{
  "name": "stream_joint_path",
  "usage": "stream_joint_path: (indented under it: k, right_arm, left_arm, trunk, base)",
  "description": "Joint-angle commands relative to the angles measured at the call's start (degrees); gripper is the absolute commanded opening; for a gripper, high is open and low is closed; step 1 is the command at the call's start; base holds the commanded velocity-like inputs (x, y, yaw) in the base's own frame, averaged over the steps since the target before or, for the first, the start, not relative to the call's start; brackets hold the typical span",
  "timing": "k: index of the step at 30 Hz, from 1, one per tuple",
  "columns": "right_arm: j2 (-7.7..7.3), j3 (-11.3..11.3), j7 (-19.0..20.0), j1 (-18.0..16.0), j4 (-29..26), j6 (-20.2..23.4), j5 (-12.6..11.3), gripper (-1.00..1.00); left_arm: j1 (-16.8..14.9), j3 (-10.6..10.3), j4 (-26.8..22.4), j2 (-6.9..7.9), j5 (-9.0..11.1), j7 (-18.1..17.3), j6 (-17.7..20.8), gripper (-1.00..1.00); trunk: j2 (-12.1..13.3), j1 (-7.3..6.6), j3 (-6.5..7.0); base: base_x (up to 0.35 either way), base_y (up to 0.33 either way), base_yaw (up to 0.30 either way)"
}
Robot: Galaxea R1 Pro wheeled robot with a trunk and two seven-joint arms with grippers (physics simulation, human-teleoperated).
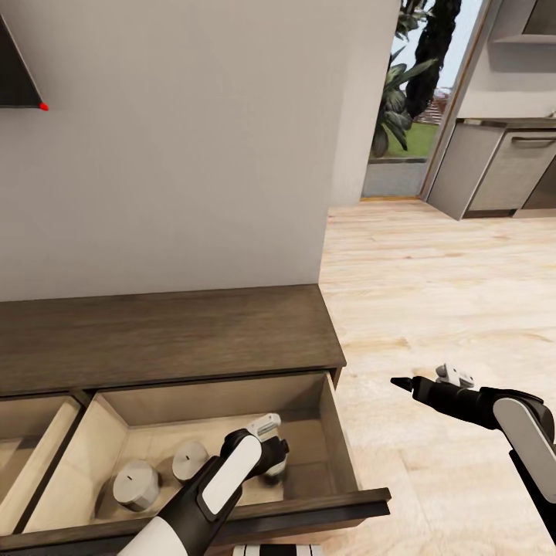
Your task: Place each of the two pumpkins and all three candles from the living room inside a cabinet in the living room (use any cabinet), then make sure every cabinet is closed, and position the cauldron so it is next to a table in the living room.
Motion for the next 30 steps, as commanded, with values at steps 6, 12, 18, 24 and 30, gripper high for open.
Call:
stream_joint_path:
  k: [6, 12, 18, 24, 30]
  right_arm:
    - [0.05, 0.0, -0.6, 0.0, 0.0, 0.2, -0.6, 1.00]
    - [0.16, 0.0, -0.6, 0.0, 0.1, 0.2, -0.6, 1.00]
    - [0.28, 0.0, -0.6, -0.1, 0.1, 0.2, -0.6, 1.00]
    - [0.25, 0.0, -0.6, 0.0, 0.1, 0.2, -0.6, 1.00]
    - [0.25, 0.0, -0.6, -0.1, 0.1, 0.2, -0.6, 1.00]
  left_arm:
    - [0.0, -0.1, -0.7, -0.04, 0.3, 0.2, 0.1, 1.00]
    - [0.0, -0.2, -3.7, -0.04, 0.6, 0.3, 0.1, 1.00]
    - [0.0, -0.3, -4.3, 0.14, 4.9, 0.9, 0.1, 1.00]
    - [0.1, 0.0, -4.4, 0.31, 5.8, 1.0, 0.1, 1.00]
    - [0.1, 0.0, -4.4, 0.35, 5.9, 0.9, 0.2, 1.00]
  trunk:
    - [0.0, -0.01, -0.05]
    - [0.0, -0.09, 0.61]
    - [0.1, -0.24, 1.94]
    - [0.2, -0.40, 3.27]
    - [0.3, -0.55, 4.60]
  base:
    - [0.000, 0.000, 0.000]
    - [0.000, 0.000, 0.000]
    - [0.000, 0.000, 0.000]
    - [-0.048, 0.000, 0.000]
    - [-0.180, 0.000, 0.000]
